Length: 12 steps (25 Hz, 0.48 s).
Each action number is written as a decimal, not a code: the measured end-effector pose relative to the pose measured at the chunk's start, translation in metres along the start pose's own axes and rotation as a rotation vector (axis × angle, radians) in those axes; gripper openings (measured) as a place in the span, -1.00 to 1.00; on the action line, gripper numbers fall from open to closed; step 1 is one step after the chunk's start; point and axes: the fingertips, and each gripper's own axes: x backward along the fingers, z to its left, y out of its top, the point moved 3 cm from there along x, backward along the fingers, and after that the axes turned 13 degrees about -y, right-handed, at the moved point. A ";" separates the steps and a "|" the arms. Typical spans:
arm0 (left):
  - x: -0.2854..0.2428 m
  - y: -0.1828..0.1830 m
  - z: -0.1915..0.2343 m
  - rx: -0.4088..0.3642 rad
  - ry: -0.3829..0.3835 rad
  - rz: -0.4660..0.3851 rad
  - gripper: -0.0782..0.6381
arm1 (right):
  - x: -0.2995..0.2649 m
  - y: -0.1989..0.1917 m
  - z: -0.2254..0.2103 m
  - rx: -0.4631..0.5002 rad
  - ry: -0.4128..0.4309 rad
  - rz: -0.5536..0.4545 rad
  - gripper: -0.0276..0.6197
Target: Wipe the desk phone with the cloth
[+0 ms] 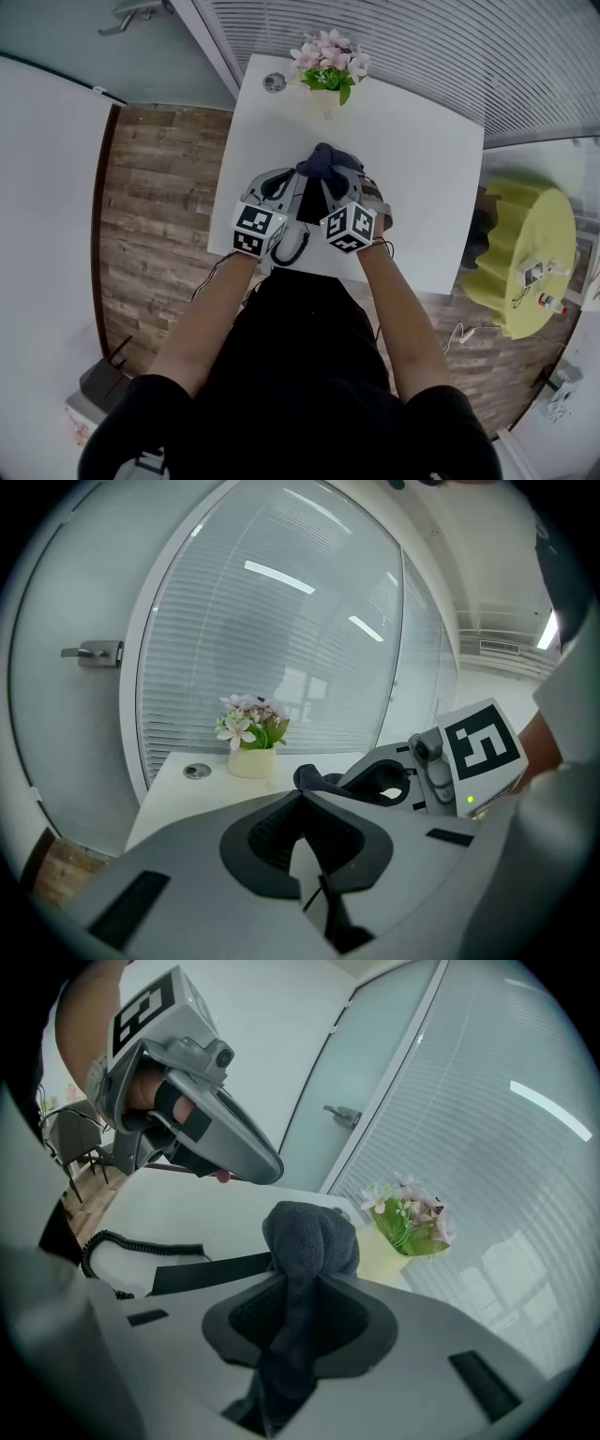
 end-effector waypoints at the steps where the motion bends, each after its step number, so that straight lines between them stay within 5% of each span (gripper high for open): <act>1: 0.000 -0.002 0.000 0.002 0.001 0.002 -0.75 | 0.001 -0.001 0.003 0.002 0.004 0.000 -0.62; 12: 0.012 -0.027 -0.013 0.010 -0.008 0.037 -0.75 | 0.018 -0.011 0.044 0.015 0.046 0.022 -0.62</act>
